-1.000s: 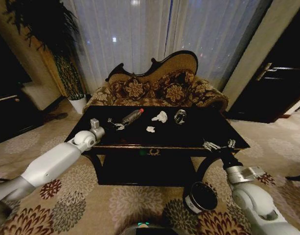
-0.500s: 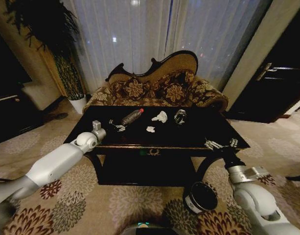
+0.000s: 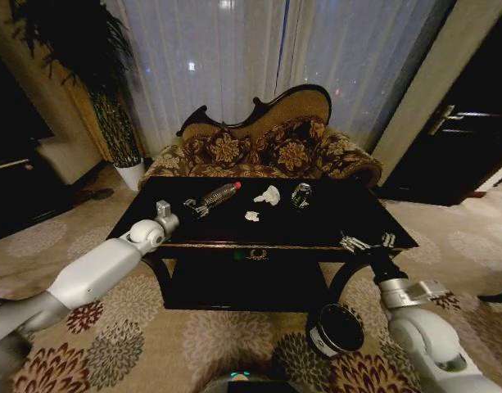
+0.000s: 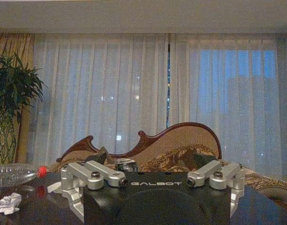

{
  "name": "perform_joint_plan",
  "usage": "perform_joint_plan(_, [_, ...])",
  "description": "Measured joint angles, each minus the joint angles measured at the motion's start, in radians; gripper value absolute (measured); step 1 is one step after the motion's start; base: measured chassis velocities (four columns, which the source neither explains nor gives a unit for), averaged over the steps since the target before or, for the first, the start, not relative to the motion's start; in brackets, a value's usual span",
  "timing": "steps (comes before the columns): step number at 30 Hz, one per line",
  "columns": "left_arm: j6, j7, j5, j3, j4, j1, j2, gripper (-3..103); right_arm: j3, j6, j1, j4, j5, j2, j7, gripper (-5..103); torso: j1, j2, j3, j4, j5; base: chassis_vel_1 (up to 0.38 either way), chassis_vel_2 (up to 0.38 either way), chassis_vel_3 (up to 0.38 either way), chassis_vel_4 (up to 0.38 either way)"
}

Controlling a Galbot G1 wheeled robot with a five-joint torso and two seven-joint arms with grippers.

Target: Move to the front of the table and place the trash on the table into the trash bin.

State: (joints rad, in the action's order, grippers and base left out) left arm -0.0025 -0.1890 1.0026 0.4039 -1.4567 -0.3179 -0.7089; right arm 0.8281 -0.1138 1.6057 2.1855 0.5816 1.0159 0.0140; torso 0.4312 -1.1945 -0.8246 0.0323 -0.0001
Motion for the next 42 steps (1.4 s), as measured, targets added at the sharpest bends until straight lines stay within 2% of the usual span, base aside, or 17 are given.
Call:
perform_joint_plan(1, [0.001, 0.002, -0.001, -0.01, -0.011, -0.012, 0.006, 42, -0.001, 0.0, 0.0, -0.002, -0.001, 0.0, 0.0, 100, 0.0, 0.0, 0.0, 0.0, 0.0001, 0.0, 0.0, 0.0, 0.0])
perform_joint_plan(11, [0.017, 0.01, 0.001, -0.07, -0.086, -0.067, 0.051, 42, -0.003, 0.0, -0.002, -0.011, -0.012, -0.005, 0.01, 100, 0.0, 0.0, 0.0, 0.0, 0.0, 0.0, 0.0, 0.0, 0.0])
perform_joint_plan(21, [0.064, 0.055, 0.044, -0.253, -0.275, -0.236, 0.118, 42, 0.013, -0.019, 0.016, -0.019, -0.114, -0.009, 0.041, 100, 0.0, 0.0, 0.0, 0.0, 0.0, 0.0, 0.0, 0.0, 0.0])
perform_joint_plan(26, [0.099, 0.081, 0.083, -0.343, -0.432, -0.337, 0.158, 42, 0.023, -0.055, 0.029, -0.042, -0.318, -0.006, 0.061, 100, 0.0, 0.0, 0.0, 0.0, 0.0002, 0.0, 0.0, 0.0, 0.0])
perform_joint_plan(27, [0.099, 0.081, 0.083, -0.343, -0.432, -0.337, 0.158, 42, 0.023, -0.055, 0.029, -0.042, -0.318, -0.006, 0.061, 100, 0.0, 0.0, 0.0, 0.0, 0.0002, 0.0, 0.0, 0.0, 0.0])
perform_joint_plan(31, [0.116, 0.095, 0.108, -0.392, -0.54, -0.415, 0.197, 42, 0.026, -0.092, 0.035, -0.063, -0.456, 0.004, 0.077, 100, 0.0, 0.0, 0.0, 0.0, 0.0002, 0.0, 0.0, 0.0, 0.0])
perform_joint_plan(33, [0.121, 0.1, 0.115, -0.4, -0.561, -0.43, 0.205, 42, 0.026, -0.099, 0.035, -0.066, -0.478, 0.006, 0.082, 100, 0.0, 0.0, 0.0, 0.0, 0.0003, 0.0, 0.0, 0.0, 0.0])
perform_joint_plan(35, [0.131, 0.109, 0.129, -0.43, -0.617, -0.48, 0.219, 42, 0.028, -0.118, 0.035, -0.078, -0.541, 0.013, 0.095, 100, 0.0, 0.0, 0.0, -0.0001, 0.0001, 0.0, 0.0, 0.0, 0.0])
perform_joint_plan(38, [0.142, 0.122, 0.143, -0.471, -0.693, -0.548, 0.225, 42, 0.031, -0.161, 0.032, -0.099, -0.656, 0.023, 0.109, 100, 0.0, 0.0, 0.0, -0.0002, 0.0001, 0.0, 0.0, 0.0, 0.0])
perform_joint_plan(39, [0.142, 0.122, 0.143, -0.471, -0.693, -0.548, 0.225, 42, 0.031, -0.161, 0.032, -0.099, -0.656, 0.023, 0.109, 100, 0.0, 0.0, 0.0, -0.0002, 0.0001, 0.0, 0.0, 0.0, 0.0])
perform_joint_plan(42, [0.154, 0.136, 0.152, -0.496, -0.756, -0.592, 0.224, 42, 0.034, -0.189, 0.032, -0.109, -0.742, 0.037, 0.123, 100, 0.0, 0.0, 0.0, 0.0, 0.0003, 0.0, 0.0, 0.0, 0.0])
